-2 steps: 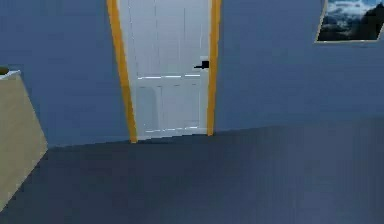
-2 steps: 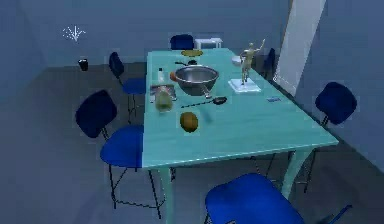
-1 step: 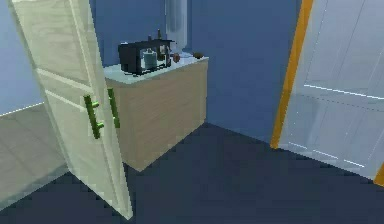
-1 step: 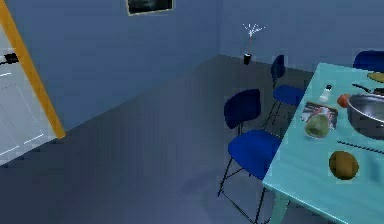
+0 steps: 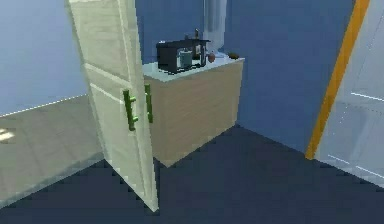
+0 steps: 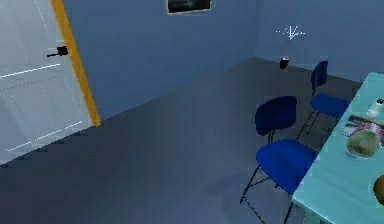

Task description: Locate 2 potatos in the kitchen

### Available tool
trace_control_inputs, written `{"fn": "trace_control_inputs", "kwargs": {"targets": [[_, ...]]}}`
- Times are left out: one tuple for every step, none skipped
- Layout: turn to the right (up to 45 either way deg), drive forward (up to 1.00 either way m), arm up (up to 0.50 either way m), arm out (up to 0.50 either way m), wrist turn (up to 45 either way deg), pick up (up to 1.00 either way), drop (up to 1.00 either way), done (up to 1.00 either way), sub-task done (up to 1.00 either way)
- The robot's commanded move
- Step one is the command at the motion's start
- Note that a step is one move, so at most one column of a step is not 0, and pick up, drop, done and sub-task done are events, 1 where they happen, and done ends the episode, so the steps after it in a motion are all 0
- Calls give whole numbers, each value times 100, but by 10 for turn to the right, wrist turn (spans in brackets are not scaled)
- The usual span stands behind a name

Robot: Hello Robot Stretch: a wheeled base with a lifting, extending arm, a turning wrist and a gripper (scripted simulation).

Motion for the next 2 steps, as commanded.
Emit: {"fn": "trace_control_inputs", "kwargs": {"targets": [[0,15,0,0,0,0,0,0,0],[240,0,0,0,0,0,0,0,0]]}}
